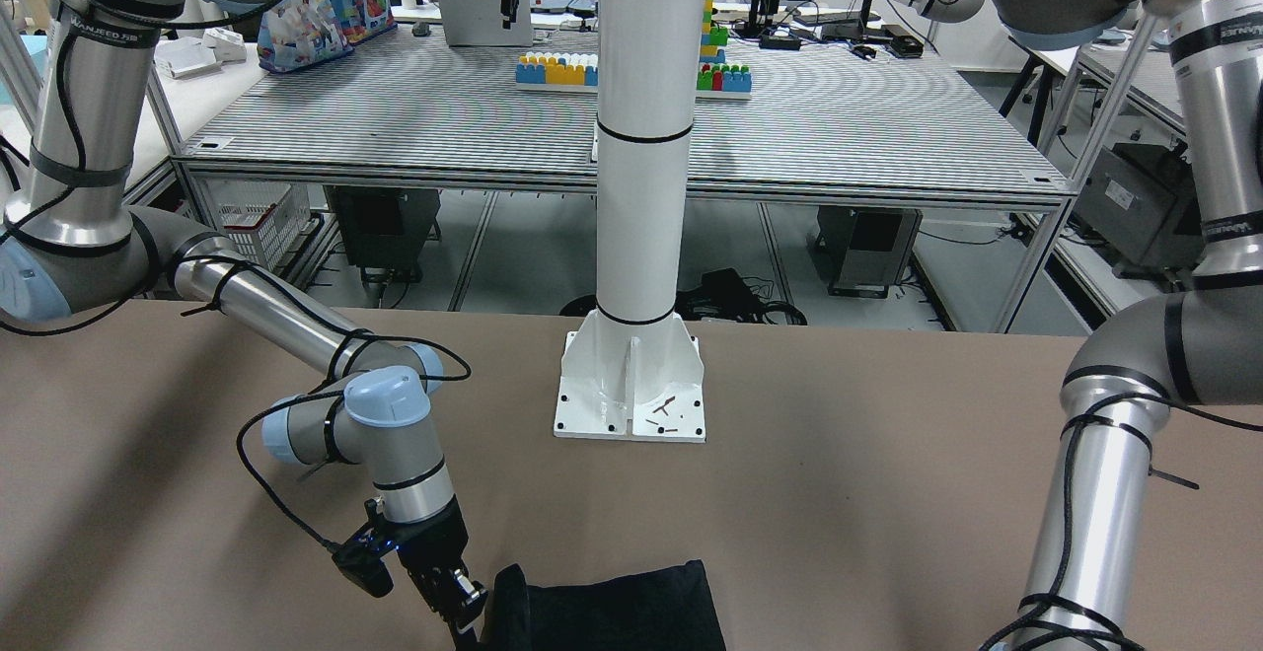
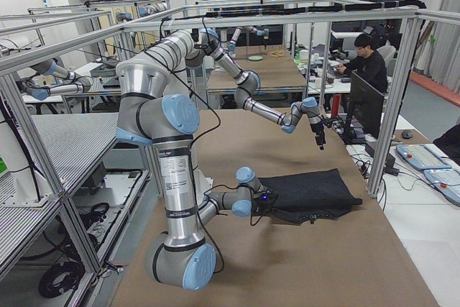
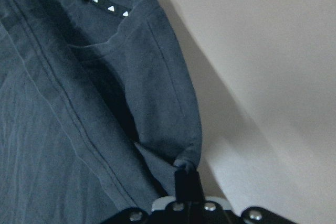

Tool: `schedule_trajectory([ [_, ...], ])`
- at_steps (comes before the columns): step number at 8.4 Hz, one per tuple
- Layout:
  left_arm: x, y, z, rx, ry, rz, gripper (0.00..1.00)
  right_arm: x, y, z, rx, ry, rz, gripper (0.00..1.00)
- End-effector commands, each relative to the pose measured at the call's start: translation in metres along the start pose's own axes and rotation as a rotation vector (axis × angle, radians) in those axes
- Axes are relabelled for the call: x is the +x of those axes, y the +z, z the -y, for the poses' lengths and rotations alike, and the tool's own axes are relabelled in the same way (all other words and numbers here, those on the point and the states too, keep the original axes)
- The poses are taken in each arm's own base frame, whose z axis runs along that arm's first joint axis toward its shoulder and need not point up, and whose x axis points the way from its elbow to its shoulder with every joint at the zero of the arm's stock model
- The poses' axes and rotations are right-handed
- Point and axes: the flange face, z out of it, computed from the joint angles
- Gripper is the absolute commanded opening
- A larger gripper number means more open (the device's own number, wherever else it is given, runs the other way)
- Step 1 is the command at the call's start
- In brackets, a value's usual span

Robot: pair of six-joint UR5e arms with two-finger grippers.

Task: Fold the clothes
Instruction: 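Release the shirt with the left gripper while the right gripper moves to the shirt's edge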

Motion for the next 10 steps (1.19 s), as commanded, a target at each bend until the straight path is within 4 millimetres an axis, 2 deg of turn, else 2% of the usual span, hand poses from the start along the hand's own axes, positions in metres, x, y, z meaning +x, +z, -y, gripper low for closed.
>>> schedule_trajectory([
  [1,0.003,0.001,-0.004,0.000,0.003,-0.005,1.00,0.029,-0.039,-0.021,-0.038,-0.016,0.008,0.00],
  [2,0.003,0.001,-0.004,0.000,0.003,-0.005,1.00,0.034,-0.034,-0.031,-0.026,-0.031,0.007,0.00],
  [3,0.000,0.002,-0.006,-0.004,0.000,-0.004,1.00,0.033,-0.035,-0.032,-0.024,-0.054,0.006,0.50],
  [4,-0.001,0.003,-0.007,-0.005,0.001,-0.003,1.00,0.032,-0.035,-0.030,-0.021,-0.133,0.001,0.94],
  [5,-0.001,0.003,-0.007,-0.005,-0.001,-0.003,1.00,0.030,-0.035,-0.026,-0.018,-0.246,-0.001,0.95],
  [6,-0.001,0.003,-0.007,-0.005,-0.001,-0.003,1.00,0.018,-0.030,-0.016,0.019,-0.306,-0.048,0.95],
  [7,0.000,0.003,-0.008,-0.007,0.000,-0.004,1.00,-0.018,-0.026,-0.019,0.051,-0.368,-0.088,0.95],
  [8,0.005,0.001,-0.009,-0.001,0.004,-0.010,1.00,-0.046,-0.018,-0.029,0.066,-0.397,-0.132,0.94],
  [9,0.008,0.005,-0.016,-0.007,0.002,-0.014,1.00,-0.061,0.001,-0.025,0.088,-0.393,-0.177,0.94],
  [10,0.010,0.006,-0.016,-0.008,0.004,-0.014,1.00,-0.059,0.031,-0.022,0.100,-0.418,-0.235,0.94],
])
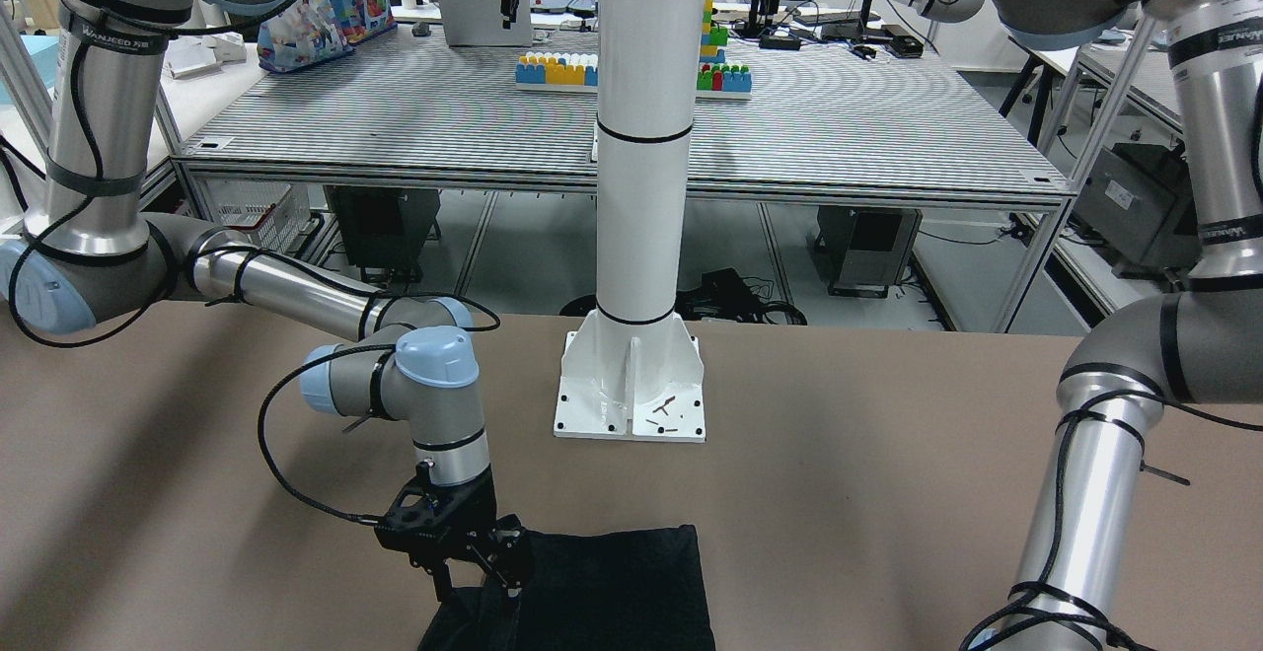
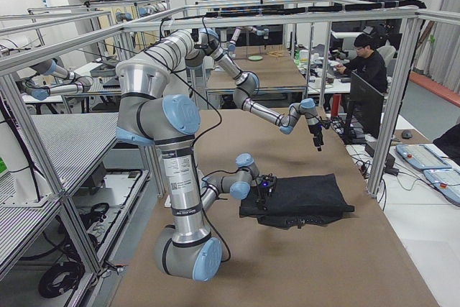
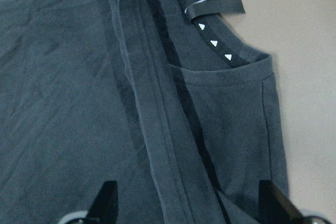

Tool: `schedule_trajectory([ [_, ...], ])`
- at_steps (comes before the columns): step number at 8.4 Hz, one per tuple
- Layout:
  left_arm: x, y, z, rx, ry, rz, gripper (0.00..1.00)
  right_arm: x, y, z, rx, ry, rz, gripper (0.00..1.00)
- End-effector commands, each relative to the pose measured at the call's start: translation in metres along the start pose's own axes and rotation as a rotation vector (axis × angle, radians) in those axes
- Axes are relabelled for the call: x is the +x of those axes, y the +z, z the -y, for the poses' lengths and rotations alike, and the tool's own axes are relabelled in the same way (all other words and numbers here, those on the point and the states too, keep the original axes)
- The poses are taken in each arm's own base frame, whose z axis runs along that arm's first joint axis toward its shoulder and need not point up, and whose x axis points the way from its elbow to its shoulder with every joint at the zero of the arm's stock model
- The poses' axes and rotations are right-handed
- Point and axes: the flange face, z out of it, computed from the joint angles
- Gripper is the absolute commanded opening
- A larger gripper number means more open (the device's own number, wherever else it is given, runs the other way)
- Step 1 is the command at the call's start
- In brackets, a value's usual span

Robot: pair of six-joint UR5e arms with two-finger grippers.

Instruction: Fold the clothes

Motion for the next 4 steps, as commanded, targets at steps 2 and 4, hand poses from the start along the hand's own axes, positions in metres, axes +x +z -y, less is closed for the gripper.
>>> schedule_trajectory([
  [2,0.004,0.003,-0.005,-0.004,0.002,-0.003,1.00,-0.054,0.077,0.026,0.020,-0.113,-0.234,0.94],
  [4,0.003,0.004,-0.006,-0.008,0.001,-0.001,1.00,-0.057,0.076,0.046,-0.013,-0.180,-0.323,0.94],
])
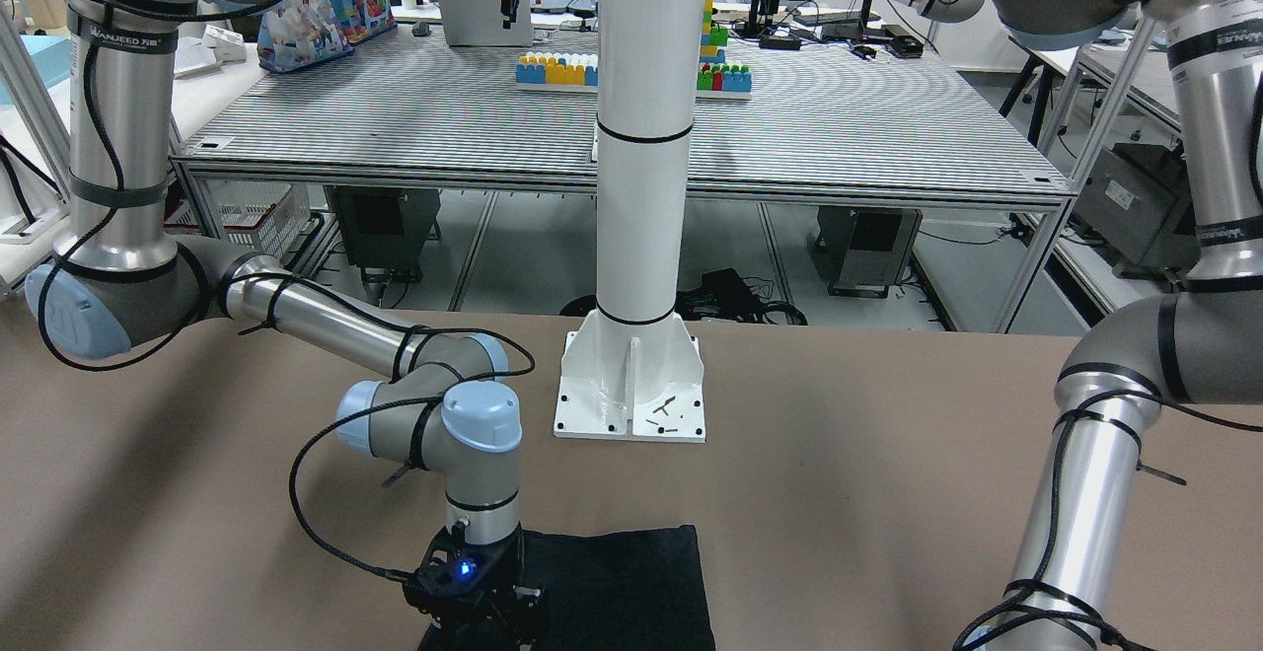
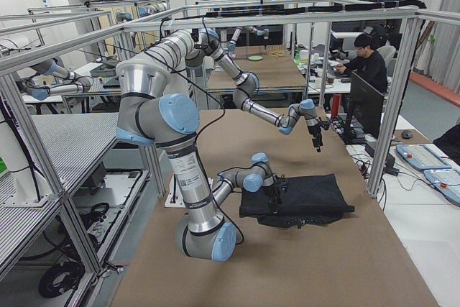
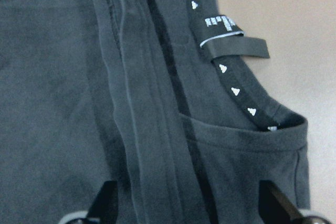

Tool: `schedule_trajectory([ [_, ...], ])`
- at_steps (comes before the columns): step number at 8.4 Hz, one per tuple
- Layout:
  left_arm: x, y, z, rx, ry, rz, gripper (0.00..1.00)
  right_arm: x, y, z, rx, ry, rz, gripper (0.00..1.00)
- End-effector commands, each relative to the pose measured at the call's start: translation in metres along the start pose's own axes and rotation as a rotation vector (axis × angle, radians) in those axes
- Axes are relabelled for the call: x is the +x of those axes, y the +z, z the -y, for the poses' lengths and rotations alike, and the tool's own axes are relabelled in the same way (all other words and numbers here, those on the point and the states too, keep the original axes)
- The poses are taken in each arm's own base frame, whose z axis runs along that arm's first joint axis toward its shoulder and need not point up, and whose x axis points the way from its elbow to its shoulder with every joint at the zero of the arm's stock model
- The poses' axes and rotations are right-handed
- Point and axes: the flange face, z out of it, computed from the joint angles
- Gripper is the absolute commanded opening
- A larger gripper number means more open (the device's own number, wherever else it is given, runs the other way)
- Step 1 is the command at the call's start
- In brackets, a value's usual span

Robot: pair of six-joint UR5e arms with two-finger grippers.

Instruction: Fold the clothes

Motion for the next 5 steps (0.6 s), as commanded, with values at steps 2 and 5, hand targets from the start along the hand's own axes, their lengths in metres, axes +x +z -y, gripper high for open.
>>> schedule_trajectory([
  [2,-0.001,0.001,-0.001,-0.003,0.001,0.002,1.00,0.002,0.006,0.028,-0.085,-0.115,-0.113,0.94],
  [5,-0.003,0.003,-0.002,-0.007,0.000,0.003,1.00,0.021,0.018,0.029,-0.112,-0.163,-0.153,0.94],
])
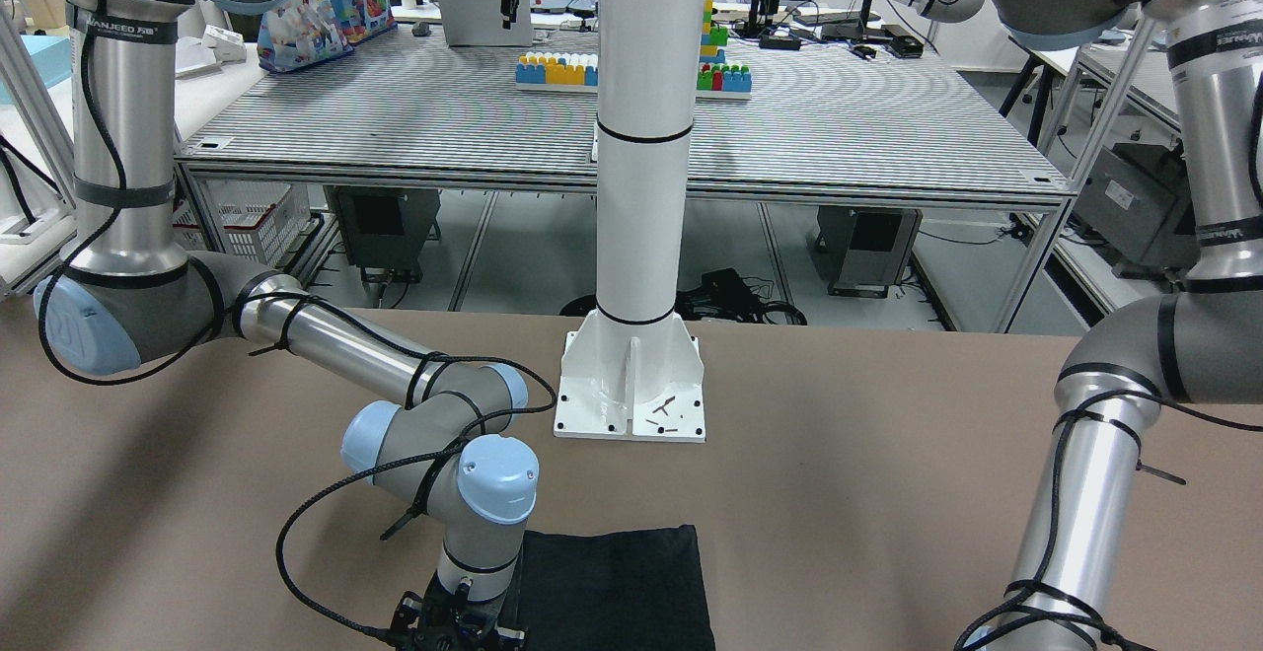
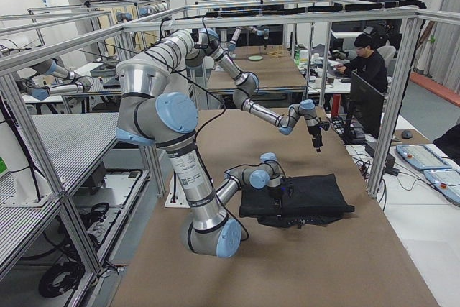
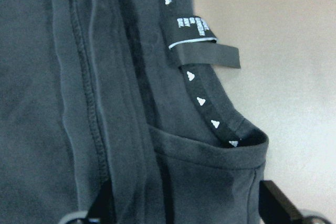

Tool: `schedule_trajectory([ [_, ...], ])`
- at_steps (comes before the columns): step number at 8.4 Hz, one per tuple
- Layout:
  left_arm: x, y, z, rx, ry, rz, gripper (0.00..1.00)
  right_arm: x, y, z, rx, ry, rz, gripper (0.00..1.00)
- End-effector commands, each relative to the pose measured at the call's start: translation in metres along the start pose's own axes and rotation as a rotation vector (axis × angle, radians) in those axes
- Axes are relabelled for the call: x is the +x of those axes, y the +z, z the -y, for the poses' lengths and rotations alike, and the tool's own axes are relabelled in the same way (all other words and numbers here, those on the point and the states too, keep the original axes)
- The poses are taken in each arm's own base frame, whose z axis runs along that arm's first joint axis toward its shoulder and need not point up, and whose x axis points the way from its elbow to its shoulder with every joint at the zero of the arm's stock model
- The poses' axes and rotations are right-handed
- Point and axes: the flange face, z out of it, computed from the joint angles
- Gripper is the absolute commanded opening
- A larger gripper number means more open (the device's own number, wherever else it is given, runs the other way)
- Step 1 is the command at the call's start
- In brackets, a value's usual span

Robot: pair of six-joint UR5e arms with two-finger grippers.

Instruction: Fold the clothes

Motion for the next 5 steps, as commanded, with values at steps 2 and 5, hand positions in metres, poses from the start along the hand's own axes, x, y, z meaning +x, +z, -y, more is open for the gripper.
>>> schedule_trajectory([
  [2,0.000,0.001,0.000,-0.004,0.001,0.001,1.00,0.065,0.021,0.035,-0.030,-0.123,-0.058,0.94],
  [5,0.007,0.005,-0.003,-0.010,0.004,-0.004,1.00,0.095,-0.007,0.041,-0.022,-0.219,-0.011,0.94],
])
